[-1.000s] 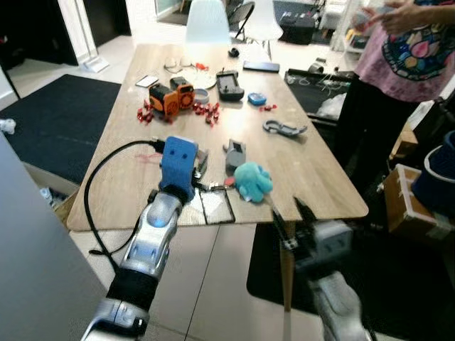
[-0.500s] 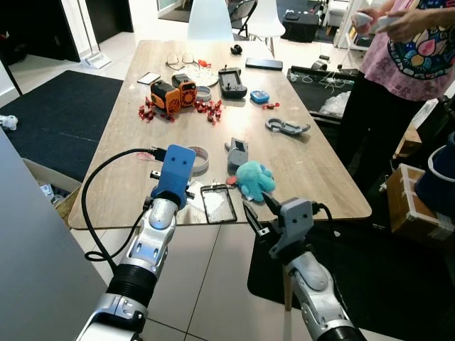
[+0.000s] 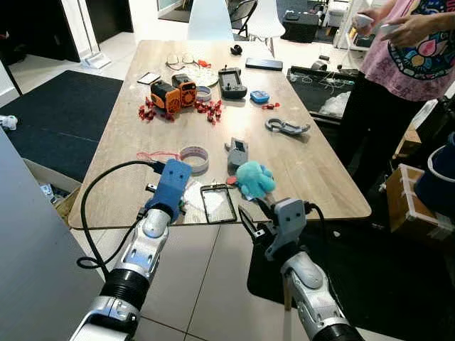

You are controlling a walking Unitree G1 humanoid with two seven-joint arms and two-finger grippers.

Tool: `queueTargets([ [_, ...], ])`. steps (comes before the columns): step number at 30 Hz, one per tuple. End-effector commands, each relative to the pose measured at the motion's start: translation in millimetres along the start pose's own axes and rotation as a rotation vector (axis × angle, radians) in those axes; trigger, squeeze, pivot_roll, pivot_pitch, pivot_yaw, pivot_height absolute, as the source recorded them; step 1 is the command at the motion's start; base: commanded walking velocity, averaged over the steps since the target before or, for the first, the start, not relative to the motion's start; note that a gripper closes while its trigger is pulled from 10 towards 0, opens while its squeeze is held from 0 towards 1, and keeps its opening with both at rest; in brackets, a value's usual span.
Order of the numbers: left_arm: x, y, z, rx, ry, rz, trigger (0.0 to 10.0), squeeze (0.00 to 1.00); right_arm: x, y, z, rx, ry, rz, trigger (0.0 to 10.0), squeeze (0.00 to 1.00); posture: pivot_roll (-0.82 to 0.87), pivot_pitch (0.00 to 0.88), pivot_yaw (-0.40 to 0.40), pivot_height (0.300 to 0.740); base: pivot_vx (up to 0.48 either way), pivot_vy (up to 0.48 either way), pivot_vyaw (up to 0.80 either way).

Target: Hang keys on a hook

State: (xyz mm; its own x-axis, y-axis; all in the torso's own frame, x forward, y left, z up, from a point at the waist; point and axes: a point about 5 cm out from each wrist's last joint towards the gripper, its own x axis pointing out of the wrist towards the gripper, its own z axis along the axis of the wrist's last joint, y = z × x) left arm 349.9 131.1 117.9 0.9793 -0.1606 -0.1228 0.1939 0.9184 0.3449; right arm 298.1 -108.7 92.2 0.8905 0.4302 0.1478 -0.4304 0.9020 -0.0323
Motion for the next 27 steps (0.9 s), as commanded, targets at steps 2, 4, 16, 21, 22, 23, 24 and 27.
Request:
queueTargets([
  [2,-4.2,2.2,-6,-0.019,0.026,-0.015,10.0,0.0,-3.7,-1.0,-5,0.017,0.026,-0.011,10.0,0.0,0.03,0.068,-0.034,0.74,0.0,0.0,0.0],
  [4,-4.7,-0.2,-5,-0.036,0.021,-0.034,10.0,0.0,-3.6,-0.9,-5,0.018,0.026,-0.011,10.0,0.0,0.03,0.069,-0.034,0.74,0.0,0.0,0.0],
  [16,-7.1,-18.8,-2,-0.073,-0.032,-0.1,10.0,0.0,-3.0,0.3,-4,0.022,0.02,-0.007,10.0,0.0,0.03,0.073,-0.03,0.74,0.0,0.0,0.0],
  [21,-5.3,-21.3,-8,-0.034,-0.021,-0.075,10.0,0.0,-2.0,0.6,-3,0.024,0.014,-0.007,10.0,0.0,0.02,0.081,-0.022,0.74,0.0,0.0,0.0],
  [22,-5.3,-21.3,-8,-0.034,-0.021,-0.075,10.0,0.0,-2.0,0.6,-3,0.024,0.014,-0.007,10.0,0.0,0.02,0.081,-0.022,0.74,0.0,0.0,0.0],
  [23,-5.8,-20.7,-9,-0.028,-0.019,-0.071,10.0,0.0,-2.0,0.3,-3,0.023,0.013,-0.008,10.0,0.0,0.02,0.081,-0.022,0.74,0.0,0.0,0.0],
  [24,-6.3,-19.7,-11,-0.02,-0.015,-0.063,10.0,0.0,-2.2,-0.4,-3,0.022,0.012,-0.009,10.0,0.0,0.02,0.081,-0.022,0.74,0.0,0.0,0.0],
  [27,-7.1,-18.1,-12,-0.008,-0.009,-0.052,10.0,0.0,-2.3,-1.0,-3,0.022,0.012,-0.012,10.0,0.0,0.02,0.083,-0.023,0.74,0.0,0.0,0.0],
])
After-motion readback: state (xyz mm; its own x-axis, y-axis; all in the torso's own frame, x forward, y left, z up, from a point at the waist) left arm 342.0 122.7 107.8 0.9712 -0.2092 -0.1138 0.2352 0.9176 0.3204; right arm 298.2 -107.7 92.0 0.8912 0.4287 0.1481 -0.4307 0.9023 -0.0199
